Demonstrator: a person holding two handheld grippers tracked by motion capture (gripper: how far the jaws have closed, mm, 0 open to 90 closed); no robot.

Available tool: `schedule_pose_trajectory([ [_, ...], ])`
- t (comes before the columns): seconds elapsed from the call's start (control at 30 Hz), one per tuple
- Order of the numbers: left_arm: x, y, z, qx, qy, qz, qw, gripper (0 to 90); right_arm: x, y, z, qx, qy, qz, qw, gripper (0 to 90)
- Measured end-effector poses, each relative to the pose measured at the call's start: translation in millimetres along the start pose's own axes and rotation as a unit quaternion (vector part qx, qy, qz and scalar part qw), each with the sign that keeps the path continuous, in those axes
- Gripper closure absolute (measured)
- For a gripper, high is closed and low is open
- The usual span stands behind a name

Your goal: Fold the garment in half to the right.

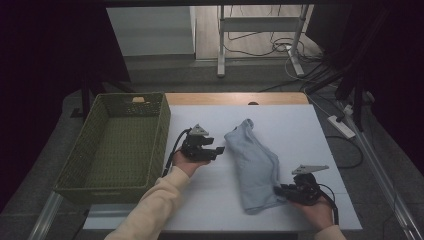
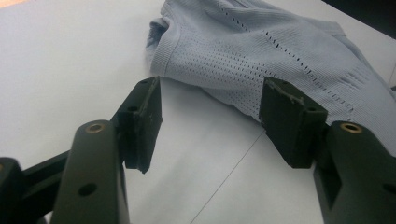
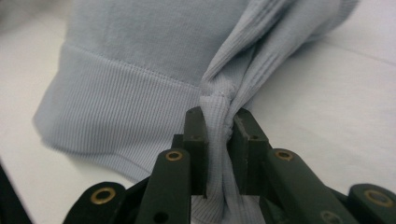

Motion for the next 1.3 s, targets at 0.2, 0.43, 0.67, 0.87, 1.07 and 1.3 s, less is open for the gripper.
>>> schedule_pose_trajectory([
  [0.2, 0.2, -1.0, 0.4, 0.000, 0.000, 0.002, 1.0000, 39.6, 1.0, -2.7, 13.2, -0.029, 0.006, 0.000, 0.9996, 76.9],
  [0.43, 0.1, -0.5, 1.1, 0.001, 0.003, 0.000, 1.0000, 39.6, -1.0, -7.2, 24.5, -0.050, 0.010, -0.002, 0.9987, 76.9],
  [0.67, 0.1, 0.8, 2.7, 0.002, 0.006, -0.002, 1.0000, 39.5, -2.0, -8.2, 30.5, -0.074, 0.011, -0.008, 0.9972, 76.9],
  [0.87, 0.3, 2.3, 3.6, 0.002, 0.007, -0.002, 1.0000, 39.2, -1.4, -7.1, 32.7, -0.066, 0.020, -0.008, 0.9976, 76.8],
  [1.07, 0.3, 3.1, 4.1, 0.001, 0.008, -0.004, 1.0000, 39.1, -0.3, -4.7, 31.2, -0.045, 0.038, -0.007, 0.9982, 75.4],
  [1.3, 0.3, 3.3, 3.9, 0.000, 0.008, -0.004, 1.0000, 38.8, -1.2, 3.4, 28.6, -0.023, 0.050, -0.028, 0.9981, 58.0],
])
Point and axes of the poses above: each handheld gripper's, and its own axes: y roughly backward along the jaws, x roughly out of its underside, z roughly to its left, the point moved 5 cm from there along -y, roughly forward along the jaws, and after that the axes turned 7 degrees about z, right-handed, at the moved point
